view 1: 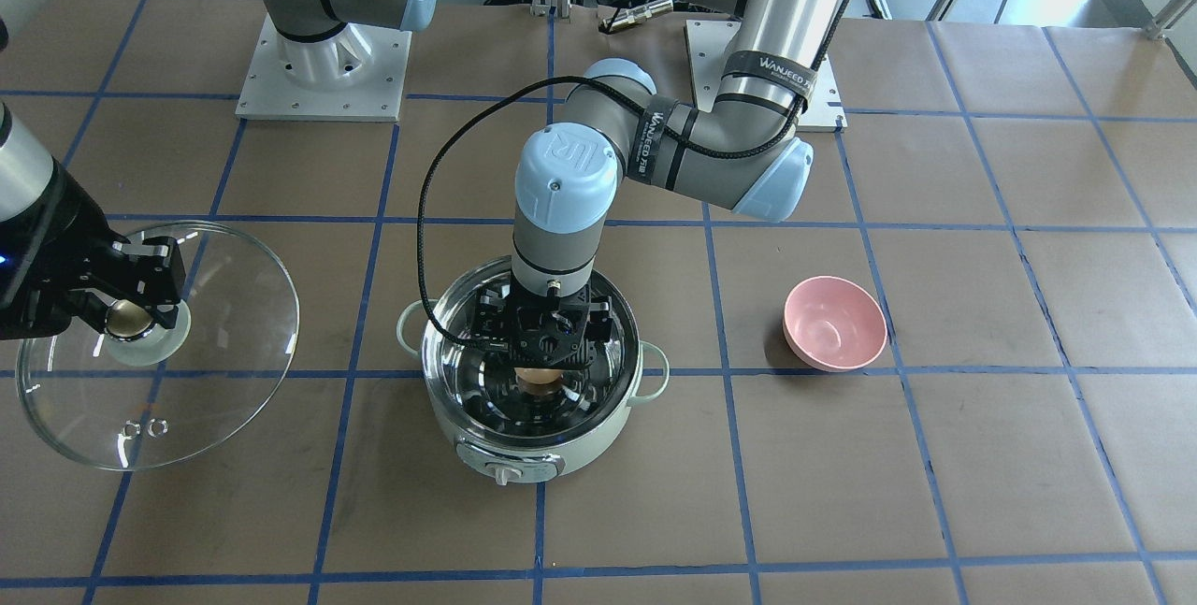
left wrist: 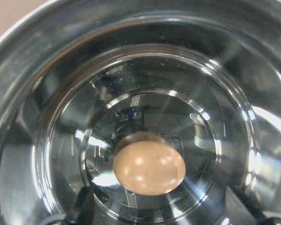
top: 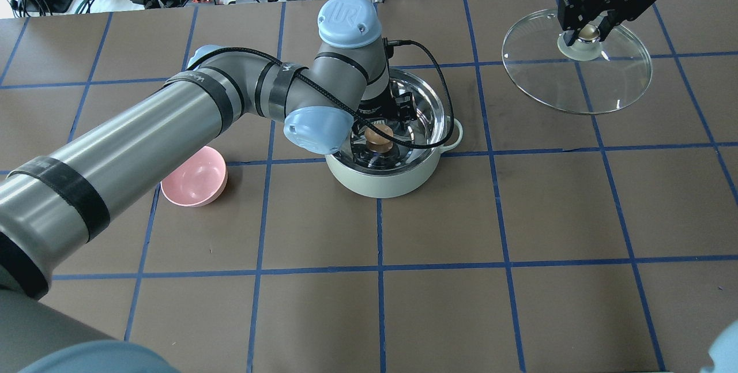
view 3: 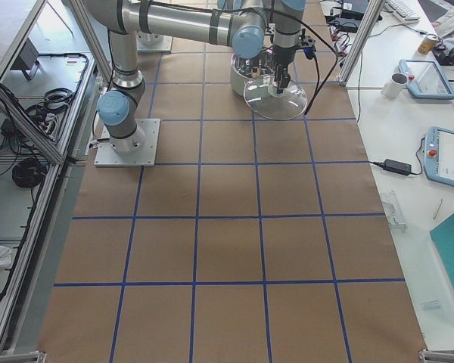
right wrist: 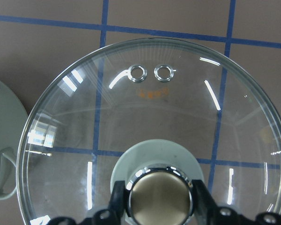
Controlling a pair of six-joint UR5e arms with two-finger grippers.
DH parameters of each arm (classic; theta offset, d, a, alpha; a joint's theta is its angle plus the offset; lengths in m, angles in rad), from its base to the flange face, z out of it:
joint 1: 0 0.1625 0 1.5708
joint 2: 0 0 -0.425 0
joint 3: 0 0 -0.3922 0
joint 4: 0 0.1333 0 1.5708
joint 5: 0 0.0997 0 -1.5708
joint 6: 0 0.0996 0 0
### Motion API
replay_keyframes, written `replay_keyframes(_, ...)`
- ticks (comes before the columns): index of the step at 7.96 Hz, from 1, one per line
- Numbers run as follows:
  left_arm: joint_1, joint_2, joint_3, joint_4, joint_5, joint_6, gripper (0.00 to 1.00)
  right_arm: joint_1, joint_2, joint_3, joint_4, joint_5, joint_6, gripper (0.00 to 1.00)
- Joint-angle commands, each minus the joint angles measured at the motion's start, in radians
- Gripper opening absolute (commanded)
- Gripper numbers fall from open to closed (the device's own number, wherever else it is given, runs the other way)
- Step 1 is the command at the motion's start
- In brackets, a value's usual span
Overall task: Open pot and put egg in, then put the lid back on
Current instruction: 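Lower the egg into the pot with the left gripper and release it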
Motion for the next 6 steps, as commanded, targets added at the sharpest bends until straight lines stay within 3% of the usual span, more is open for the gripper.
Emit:
replay_keyframes(1, 0.0, 0.082, 0.004, -0.054, -0.004, -0.007, 1.0, 0.0, -0.004, -0.001, 0.001, 0.014, 0.008, 0.0)
replay_keyframes(4, 0.013, 0.245, 0.074, -0.389, -0.001, 0.009, 1.0, 0.018, -0.01, -0.004, -0.01, 0.001, 0.049, 0.0)
replay_keyframes(6, 0.128, 0.354, 0.084, -0.526, -0.018, 0.079, 1.0, 0.075, -0.009, -0.012, -0.013, -0.003, 0.162, 0.0)
